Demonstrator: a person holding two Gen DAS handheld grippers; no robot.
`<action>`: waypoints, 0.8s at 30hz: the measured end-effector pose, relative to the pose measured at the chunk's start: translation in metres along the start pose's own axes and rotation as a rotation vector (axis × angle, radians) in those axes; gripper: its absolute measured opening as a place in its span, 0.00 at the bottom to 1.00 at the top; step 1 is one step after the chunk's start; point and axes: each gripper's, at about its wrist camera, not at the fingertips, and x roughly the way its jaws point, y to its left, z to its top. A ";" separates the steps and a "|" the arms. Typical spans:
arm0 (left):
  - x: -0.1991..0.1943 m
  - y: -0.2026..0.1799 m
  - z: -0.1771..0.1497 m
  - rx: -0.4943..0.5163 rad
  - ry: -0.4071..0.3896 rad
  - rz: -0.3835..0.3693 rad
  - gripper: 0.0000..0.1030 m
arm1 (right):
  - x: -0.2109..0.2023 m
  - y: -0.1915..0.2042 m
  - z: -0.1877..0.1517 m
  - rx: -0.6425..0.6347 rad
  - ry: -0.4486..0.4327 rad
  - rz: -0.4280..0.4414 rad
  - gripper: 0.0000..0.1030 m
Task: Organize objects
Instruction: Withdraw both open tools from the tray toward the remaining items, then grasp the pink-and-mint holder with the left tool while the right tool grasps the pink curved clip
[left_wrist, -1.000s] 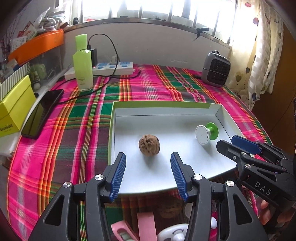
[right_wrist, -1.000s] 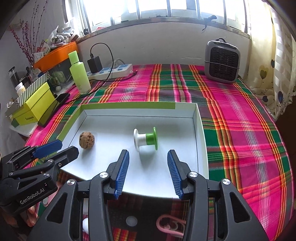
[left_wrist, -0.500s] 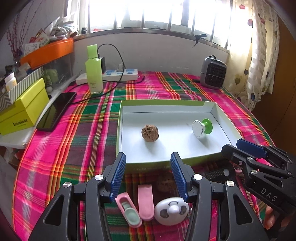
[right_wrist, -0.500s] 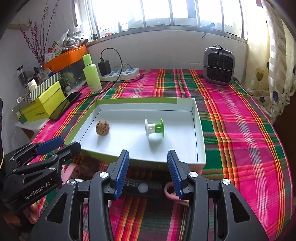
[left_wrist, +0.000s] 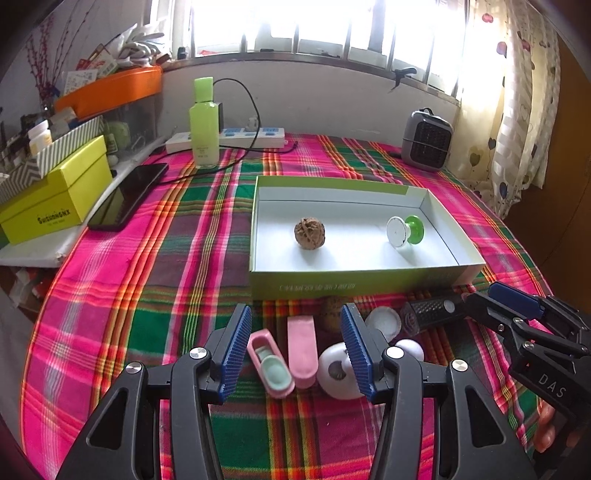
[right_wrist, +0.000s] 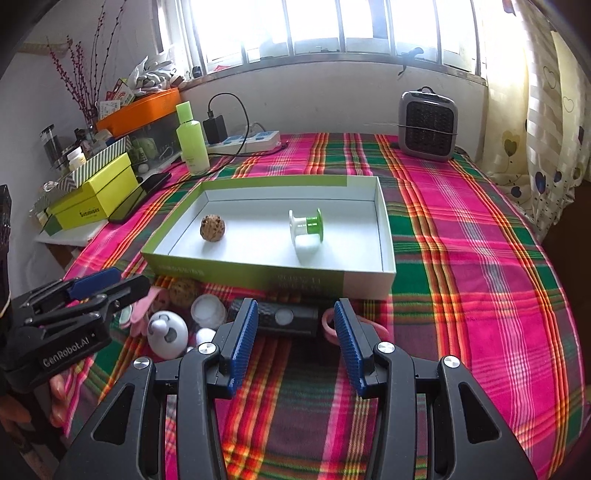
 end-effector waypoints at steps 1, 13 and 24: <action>-0.001 0.000 -0.002 0.004 -0.002 0.000 0.48 | -0.001 -0.001 -0.002 -0.006 0.001 -0.009 0.43; -0.006 0.015 -0.022 -0.016 0.014 -0.036 0.48 | -0.005 -0.021 -0.019 0.001 0.026 -0.055 0.43; 0.000 0.027 -0.030 -0.063 0.038 -0.046 0.48 | 0.003 -0.043 -0.020 0.000 0.066 -0.062 0.43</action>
